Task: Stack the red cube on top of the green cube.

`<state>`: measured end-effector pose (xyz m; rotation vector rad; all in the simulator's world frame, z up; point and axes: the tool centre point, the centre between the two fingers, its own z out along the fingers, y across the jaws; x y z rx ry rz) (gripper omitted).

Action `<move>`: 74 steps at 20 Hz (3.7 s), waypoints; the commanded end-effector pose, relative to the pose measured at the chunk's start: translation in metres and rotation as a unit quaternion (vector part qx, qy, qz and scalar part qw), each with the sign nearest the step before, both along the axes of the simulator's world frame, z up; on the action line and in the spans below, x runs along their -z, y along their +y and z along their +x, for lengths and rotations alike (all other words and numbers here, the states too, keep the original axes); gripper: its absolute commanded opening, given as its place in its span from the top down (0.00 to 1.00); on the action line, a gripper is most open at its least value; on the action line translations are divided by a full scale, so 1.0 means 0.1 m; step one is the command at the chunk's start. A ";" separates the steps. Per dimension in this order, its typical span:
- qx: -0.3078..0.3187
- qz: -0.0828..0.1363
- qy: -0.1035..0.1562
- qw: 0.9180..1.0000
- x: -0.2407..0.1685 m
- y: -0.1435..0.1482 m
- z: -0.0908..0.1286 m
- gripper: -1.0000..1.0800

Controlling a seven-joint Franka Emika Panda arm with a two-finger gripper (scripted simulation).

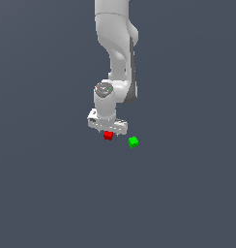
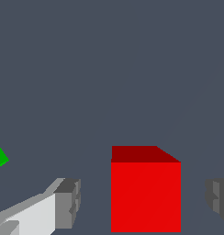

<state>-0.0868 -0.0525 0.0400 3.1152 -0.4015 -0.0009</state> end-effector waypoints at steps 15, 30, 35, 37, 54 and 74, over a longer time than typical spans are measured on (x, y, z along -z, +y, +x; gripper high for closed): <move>0.000 0.000 0.000 1.000 0.20 0.00 0.00 1.00; 0.001 0.000 0.000 1.000 -0.17 0.00 -0.01 1.00; 0.001 0.000 0.000 1.000 -0.49 0.00 -0.01 1.00; 0.001 0.000 0.000 1.000 -0.60 0.00 -0.01 1.00; 0.000 0.000 0.000 1.000 -0.78 0.06 0.02 1.00; 0.001 0.001 0.000 1.000 -0.22 1.29 0.44 1.00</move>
